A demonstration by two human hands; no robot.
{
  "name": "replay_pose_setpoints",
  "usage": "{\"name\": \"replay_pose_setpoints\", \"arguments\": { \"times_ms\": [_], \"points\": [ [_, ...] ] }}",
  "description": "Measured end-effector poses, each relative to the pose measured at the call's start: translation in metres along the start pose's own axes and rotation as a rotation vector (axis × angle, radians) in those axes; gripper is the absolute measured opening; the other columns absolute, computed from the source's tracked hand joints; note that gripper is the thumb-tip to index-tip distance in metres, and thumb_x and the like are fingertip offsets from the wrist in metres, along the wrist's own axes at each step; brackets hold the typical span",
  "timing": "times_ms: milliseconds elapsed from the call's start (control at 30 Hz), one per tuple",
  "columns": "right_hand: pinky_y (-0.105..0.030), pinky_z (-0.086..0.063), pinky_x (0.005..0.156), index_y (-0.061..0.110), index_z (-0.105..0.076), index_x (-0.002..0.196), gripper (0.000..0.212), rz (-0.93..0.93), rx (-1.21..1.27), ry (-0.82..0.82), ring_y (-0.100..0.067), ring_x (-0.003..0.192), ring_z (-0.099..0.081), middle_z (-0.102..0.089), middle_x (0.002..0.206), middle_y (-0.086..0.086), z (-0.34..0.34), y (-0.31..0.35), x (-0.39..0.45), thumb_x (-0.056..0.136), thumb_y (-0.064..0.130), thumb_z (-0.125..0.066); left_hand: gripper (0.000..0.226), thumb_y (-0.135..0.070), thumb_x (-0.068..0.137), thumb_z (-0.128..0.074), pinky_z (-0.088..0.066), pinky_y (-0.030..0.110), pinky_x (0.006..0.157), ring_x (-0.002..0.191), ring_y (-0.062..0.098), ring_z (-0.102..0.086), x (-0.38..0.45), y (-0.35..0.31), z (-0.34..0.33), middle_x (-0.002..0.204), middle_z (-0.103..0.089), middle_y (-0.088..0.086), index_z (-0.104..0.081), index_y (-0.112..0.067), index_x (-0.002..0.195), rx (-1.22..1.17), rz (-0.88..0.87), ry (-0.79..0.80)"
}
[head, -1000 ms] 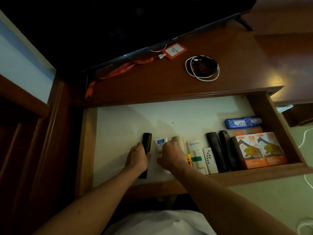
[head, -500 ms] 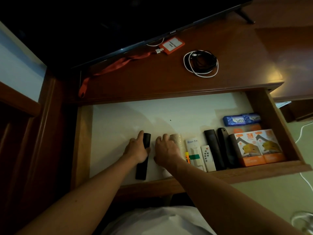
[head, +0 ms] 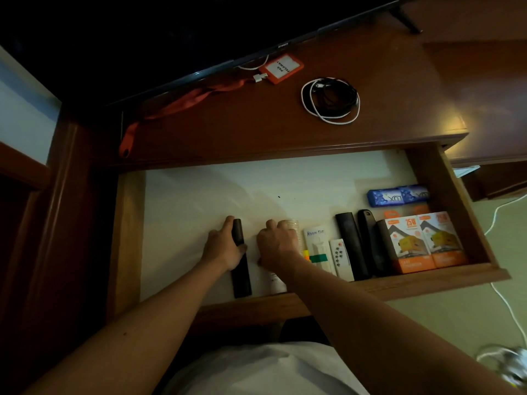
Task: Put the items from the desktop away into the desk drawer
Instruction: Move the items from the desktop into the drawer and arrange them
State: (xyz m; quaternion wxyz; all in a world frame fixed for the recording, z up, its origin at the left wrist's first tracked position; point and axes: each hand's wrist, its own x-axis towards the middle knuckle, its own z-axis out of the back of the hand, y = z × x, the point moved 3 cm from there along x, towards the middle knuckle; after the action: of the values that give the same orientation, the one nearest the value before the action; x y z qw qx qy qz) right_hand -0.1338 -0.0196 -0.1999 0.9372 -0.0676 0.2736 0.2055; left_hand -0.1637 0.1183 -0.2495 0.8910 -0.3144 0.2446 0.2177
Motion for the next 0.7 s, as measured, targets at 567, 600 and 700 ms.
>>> {"name": "replay_pose_setpoints", "arguments": {
  "times_ms": [567, 600, 700],
  "points": [
    [-0.042, -0.047, 0.095, 0.011, -0.062, 0.124, 0.035, 0.093, 0.029, -0.010, -0.031, 0.124, -0.050, -0.060, 0.125, -0.010, 0.014, -0.018, -0.014, 0.090, 0.020, -0.067, 0.090, -0.021, 0.083, -0.076, -0.053, 0.039, 0.091, 0.120, 0.036, -0.057, 0.004, -0.021, -0.019, 0.141, -0.054, 0.014, -0.024, -0.030, 0.156, -0.040, -0.097, 0.042],
    [-0.042, -0.047, 0.095, 0.011, -0.062, 0.124, 0.034, 0.093, 0.033, -0.014, -0.031, 0.125, -0.050, -0.060, 0.125, -0.009, 0.013, -0.019, -0.015, 0.091, 0.020, -0.066, 0.090, -0.020, 0.083, -0.076, -0.054, 0.040, 0.091, 0.120, 0.036, -0.056, 0.004, -0.021, -0.019, 0.141, -0.053, 0.015, -0.024, -0.030, 0.156, -0.038, -0.101, 0.041],
    [-0.043, -0.046, 0.096, 0.013, -0.061, 0.126, 0.035, 0.097, 0.025, -0.022, -0.032, 0.127, -0.047, -0.060, 0.127, -0.009, 0.010, -0.018, -0.016, 0.094, 0.026, -0.065, 0.090, -0.021, 0.085, -0.075, -0.053, 0.041, 0.092, 0.121, 0.037, -0.055, 0.005, -0.020, -0.020, 0.142, -0.052, 0.015, -0.022, -0.028, 0.157, -0.009, -0.119, 0.040]
  ]
}}
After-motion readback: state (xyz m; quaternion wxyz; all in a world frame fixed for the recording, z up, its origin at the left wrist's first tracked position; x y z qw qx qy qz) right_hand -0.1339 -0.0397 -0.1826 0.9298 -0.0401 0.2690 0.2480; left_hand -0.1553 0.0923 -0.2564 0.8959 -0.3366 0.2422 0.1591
